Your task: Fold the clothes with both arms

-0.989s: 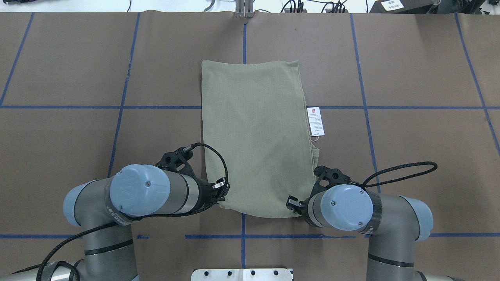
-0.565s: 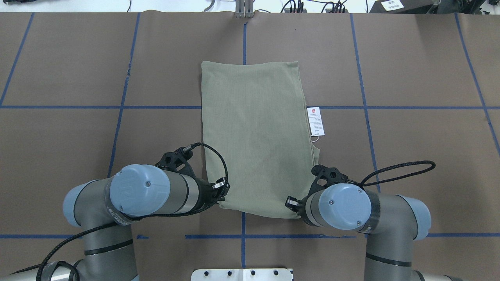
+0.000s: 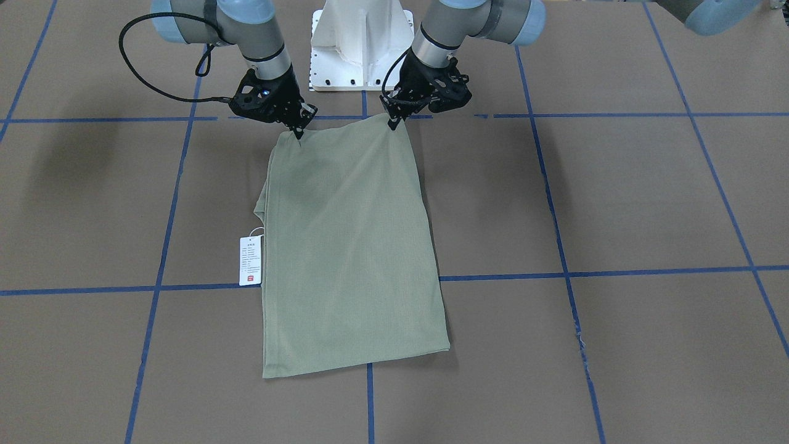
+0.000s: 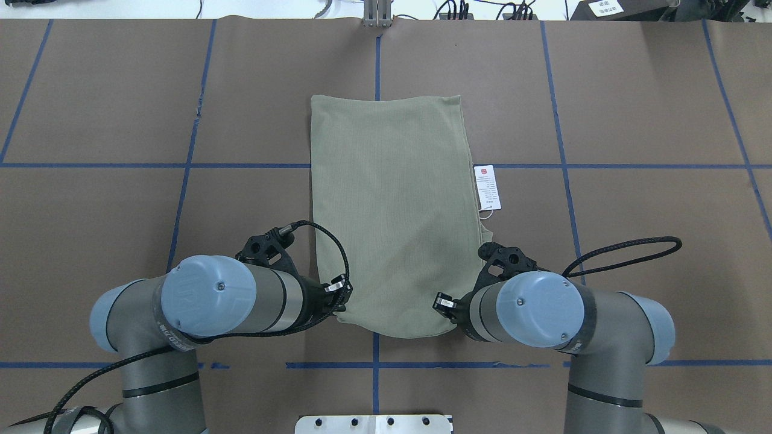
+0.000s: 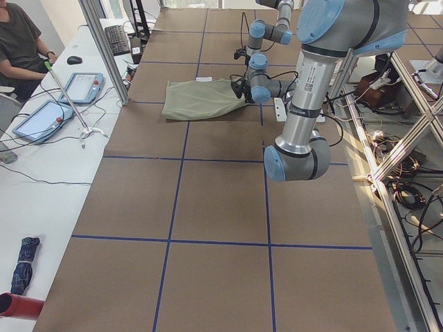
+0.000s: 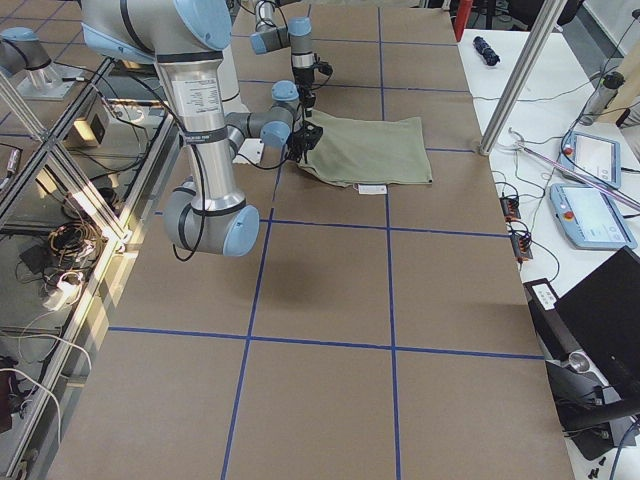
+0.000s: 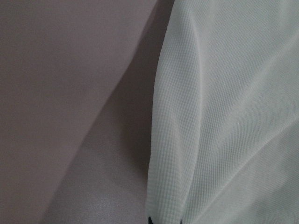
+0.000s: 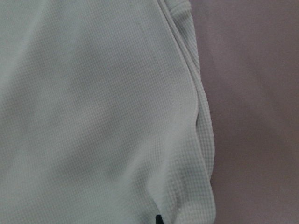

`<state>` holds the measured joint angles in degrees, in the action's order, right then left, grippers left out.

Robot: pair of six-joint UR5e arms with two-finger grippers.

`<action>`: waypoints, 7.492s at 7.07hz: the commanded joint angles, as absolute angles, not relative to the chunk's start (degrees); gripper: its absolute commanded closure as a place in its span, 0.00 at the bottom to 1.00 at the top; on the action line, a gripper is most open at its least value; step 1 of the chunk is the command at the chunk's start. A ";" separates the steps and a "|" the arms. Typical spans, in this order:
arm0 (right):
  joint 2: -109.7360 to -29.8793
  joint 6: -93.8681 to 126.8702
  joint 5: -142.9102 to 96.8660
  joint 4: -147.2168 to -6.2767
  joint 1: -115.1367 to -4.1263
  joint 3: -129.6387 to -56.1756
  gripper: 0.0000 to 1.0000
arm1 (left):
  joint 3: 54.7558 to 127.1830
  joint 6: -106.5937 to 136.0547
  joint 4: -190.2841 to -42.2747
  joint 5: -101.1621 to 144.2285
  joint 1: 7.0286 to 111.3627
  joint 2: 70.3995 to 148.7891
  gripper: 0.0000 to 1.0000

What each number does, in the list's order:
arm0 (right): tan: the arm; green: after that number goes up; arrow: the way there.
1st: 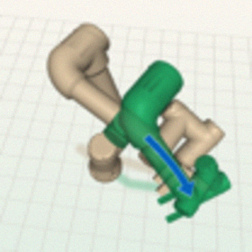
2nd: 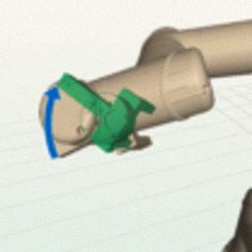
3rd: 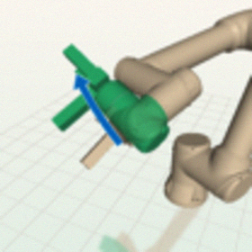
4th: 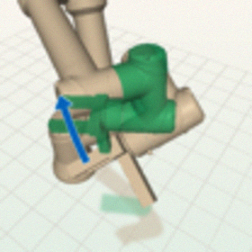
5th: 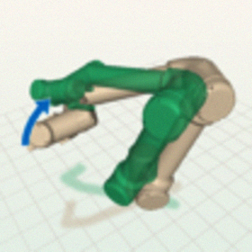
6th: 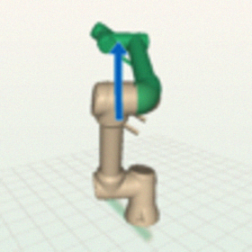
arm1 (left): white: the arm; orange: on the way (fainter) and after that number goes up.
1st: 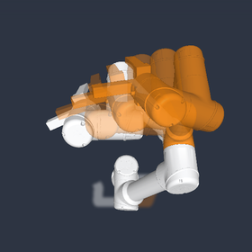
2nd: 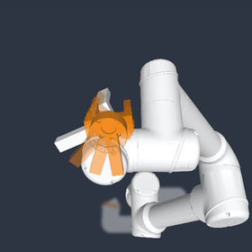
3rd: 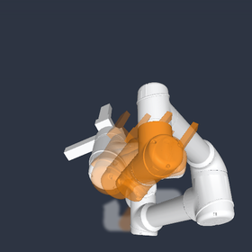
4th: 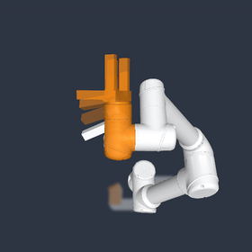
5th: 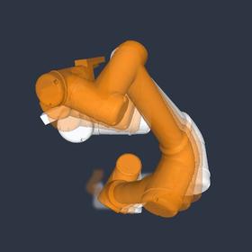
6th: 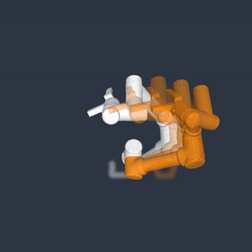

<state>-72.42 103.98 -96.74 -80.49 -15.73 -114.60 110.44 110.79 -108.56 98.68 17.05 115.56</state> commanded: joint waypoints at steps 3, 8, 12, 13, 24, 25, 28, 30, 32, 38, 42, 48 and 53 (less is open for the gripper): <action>-78.03 103.97 -101.57 -80.60 -16.00 -127.58 1.00 | 122.13 111.09 -95.07 98.44 10.57 112.68 1.00; -71.32 103.36 -102.04 -80.33 -21.77 -124.04 1.00 | 122.54 107.96 -91.76 98.61 17.89 115.65 1.00; -65.22 101.43 -102.30 -80.07 -31.62 -111.92 1.00 | 110.15 105.47 -100.43 98.88 26.79 117.86 1.00; -62.60 101.43 -102.39 -80.07 -32.86 -108.32 1.00 | 108.39 105.38 -101.94 98.79 27.94 118.64 1.00; -50.54 99.94 -118.21 -71.10 -42.47 -88.49 0.00 | 87.79 81.61 -110.04 108.51 46.91 124.91 0.00; -51.06 93.06 -117.34 -71.36 -39.84 -89.81 0.00 | 89.28 75.82 -110.04 108.81 49.54 122.89 0.00; -44.53 74.51 -106.63 -82.79 -31.38 -85.11 0.00 | 95.43 61.55 -109.86 113.87 57.18 116.03 0.00; -38.35 70.52 -106.52 -84.29 -31.46 -75.37 0.00 | 95.80 61.17 -109.69 115.66 58.45 115.93 0.00; -35.52 69.87 -104.24 -78.79 -31.64 -67.28 0.00 | 97.38 60.30 -109.16 116.19 60.55 114.53 0.00; -27.08 66.36 -99.75 -63.54 -38.31 -50.10 0.00 | 97.82 60.38 -109.07 116.19 60.65 114.43 0.00; -48.44 52.63 -117.29 -77.82 -50.58 -80.77 0.00 | 103.08 46.43 -110.92 122.77 63.78 104.27 0.00; -81.44 1.85 -139.90 -88.21 -85.03 -92.90 0.00 | 104.06 0.53 -100.48 130.20 84.79 88.18 0.00; -87.97 -0.62 -139.04 -89.30 -88.42 -93.69 0.00 | 98.88 0.52 -101.96 132.63 85.51 87.28 0.00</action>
<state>-86.76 -0.91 -139.36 -89.30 -88.24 -93.55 99.75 0.46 -101.97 132.71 85.25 87.61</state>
